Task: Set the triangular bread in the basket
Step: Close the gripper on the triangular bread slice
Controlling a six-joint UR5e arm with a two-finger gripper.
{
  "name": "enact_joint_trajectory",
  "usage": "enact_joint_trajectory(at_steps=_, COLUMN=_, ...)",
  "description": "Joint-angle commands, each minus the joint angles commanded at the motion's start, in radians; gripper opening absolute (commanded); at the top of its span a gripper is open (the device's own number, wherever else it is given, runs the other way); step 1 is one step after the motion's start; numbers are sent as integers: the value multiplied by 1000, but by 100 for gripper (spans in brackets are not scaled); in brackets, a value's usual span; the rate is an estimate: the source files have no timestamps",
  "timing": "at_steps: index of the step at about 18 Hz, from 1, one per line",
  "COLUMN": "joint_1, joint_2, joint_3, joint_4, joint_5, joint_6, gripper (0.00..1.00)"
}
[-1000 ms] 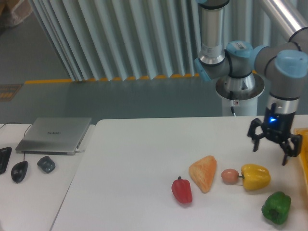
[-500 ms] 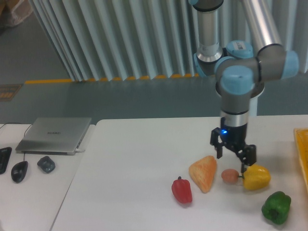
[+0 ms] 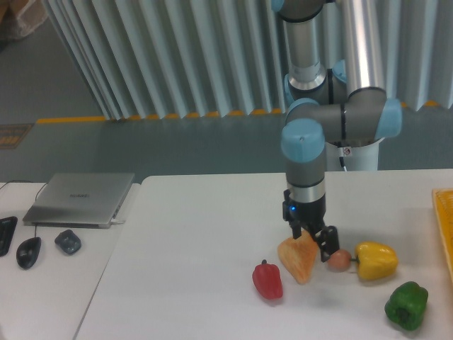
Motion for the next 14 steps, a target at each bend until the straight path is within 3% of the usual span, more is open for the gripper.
enact_joint_trajectory(at_steps=9, joint_1=2, joint_2=-26, joint_3=-12, joint_4=-5, joint_5=3, joint_6=3, gripper=100)
enact_joint_trajectory(at_steps=13, joint_1=2, joint_2=-35, joint_3=-12, joint_4=-8, joint_5=9, joint_6=-2, gripper=69)
enact_joint_trajectory(at_steps=14, joint_1=2, joint_2=-40, joint_3=-12, joint_4=-8, joint_5=15, joint_6=0, gripper=57)
